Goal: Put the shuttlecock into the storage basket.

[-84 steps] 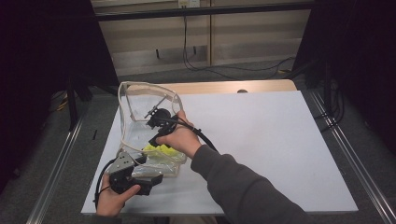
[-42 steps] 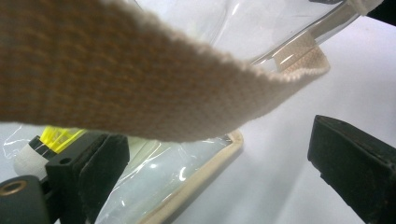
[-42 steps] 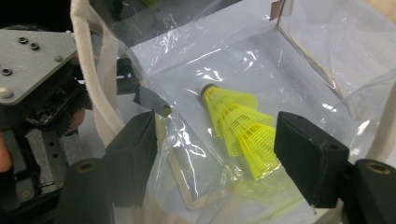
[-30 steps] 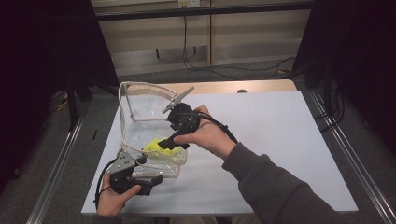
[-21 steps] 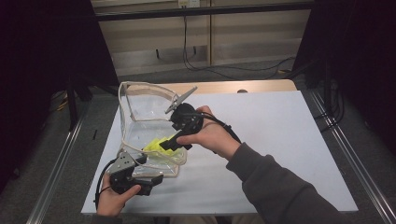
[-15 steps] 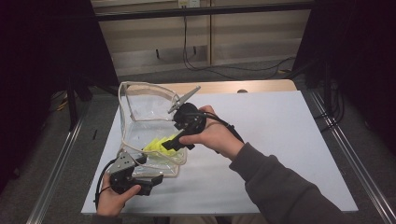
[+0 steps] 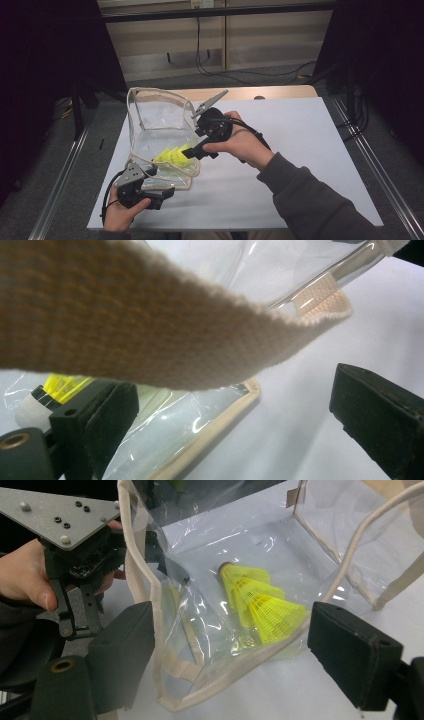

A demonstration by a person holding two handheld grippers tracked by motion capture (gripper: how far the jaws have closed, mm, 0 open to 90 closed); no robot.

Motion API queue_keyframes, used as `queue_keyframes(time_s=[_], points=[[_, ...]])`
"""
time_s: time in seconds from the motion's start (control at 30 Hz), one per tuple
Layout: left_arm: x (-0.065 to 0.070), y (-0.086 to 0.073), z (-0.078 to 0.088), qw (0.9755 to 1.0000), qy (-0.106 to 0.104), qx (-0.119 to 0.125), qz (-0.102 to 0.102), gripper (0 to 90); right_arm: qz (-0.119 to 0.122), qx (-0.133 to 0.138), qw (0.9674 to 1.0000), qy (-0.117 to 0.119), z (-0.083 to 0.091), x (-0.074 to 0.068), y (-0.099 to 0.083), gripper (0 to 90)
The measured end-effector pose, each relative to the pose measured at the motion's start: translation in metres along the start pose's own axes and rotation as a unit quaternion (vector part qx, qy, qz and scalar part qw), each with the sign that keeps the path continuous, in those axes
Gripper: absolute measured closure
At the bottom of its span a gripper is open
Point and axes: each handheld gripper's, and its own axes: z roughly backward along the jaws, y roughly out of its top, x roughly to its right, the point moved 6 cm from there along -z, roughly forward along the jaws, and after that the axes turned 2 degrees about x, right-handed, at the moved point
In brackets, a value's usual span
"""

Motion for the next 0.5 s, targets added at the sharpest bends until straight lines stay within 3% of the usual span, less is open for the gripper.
queue_keyframes(time_s=[0.5], points=[[0.0, -0.001, 0.002, 1.0, 0.001, 0.001, 0.003, 5.3, 0.003, 0.017, 0.9999, 0.0, 0.02, 0.01, -0.016, 17.9]])
